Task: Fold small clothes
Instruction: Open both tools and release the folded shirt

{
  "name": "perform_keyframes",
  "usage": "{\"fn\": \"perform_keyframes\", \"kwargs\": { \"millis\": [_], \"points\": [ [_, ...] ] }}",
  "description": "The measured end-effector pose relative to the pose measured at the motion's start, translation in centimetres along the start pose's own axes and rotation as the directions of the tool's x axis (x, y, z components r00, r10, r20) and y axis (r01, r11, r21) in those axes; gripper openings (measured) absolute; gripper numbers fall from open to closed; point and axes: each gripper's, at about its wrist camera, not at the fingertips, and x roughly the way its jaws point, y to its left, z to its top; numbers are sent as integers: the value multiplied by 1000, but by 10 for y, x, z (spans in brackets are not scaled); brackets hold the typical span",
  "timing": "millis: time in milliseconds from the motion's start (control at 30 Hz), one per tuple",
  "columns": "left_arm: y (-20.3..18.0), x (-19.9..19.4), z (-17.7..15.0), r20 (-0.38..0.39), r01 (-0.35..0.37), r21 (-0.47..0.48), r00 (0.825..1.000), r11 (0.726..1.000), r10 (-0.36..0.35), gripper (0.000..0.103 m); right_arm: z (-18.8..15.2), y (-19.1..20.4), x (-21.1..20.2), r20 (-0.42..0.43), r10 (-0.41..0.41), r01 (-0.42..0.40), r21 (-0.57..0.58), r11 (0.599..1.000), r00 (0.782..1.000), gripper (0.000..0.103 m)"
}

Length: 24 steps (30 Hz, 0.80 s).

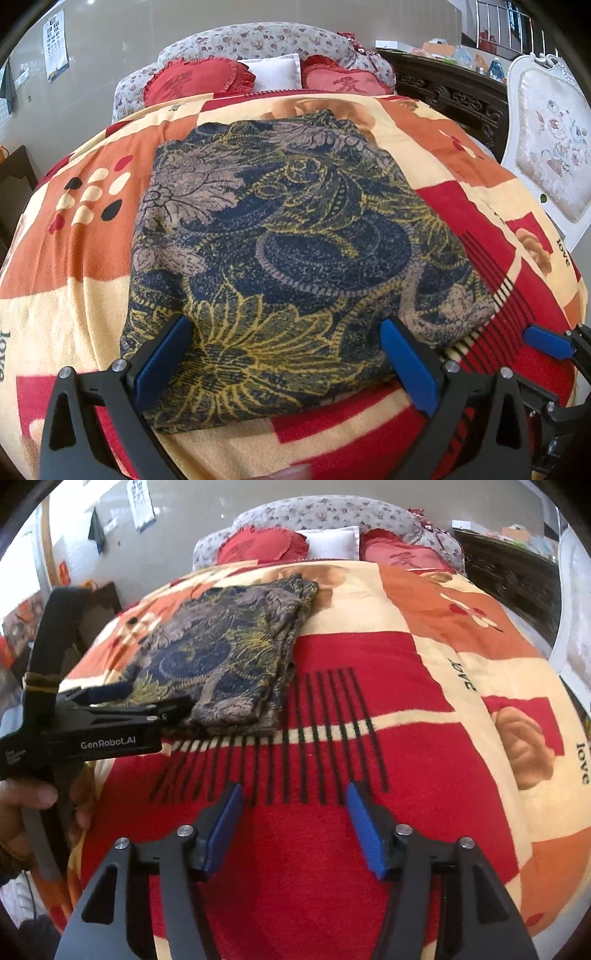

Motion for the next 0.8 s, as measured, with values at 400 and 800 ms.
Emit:
{"fn": "perform_keyframes", "kwargs": {
  "millis": [400,800],
  "points": [
    [2,-12,-1,-48,17,-41,999,999,-18,103,2,17,9,-86,-8,1,-81,997,996,94],
    [35,-56,10,-140,-118,-178,986,977,94,103,3,20,10,-137,-44,32,-92,995,990,95]
  ]
}}
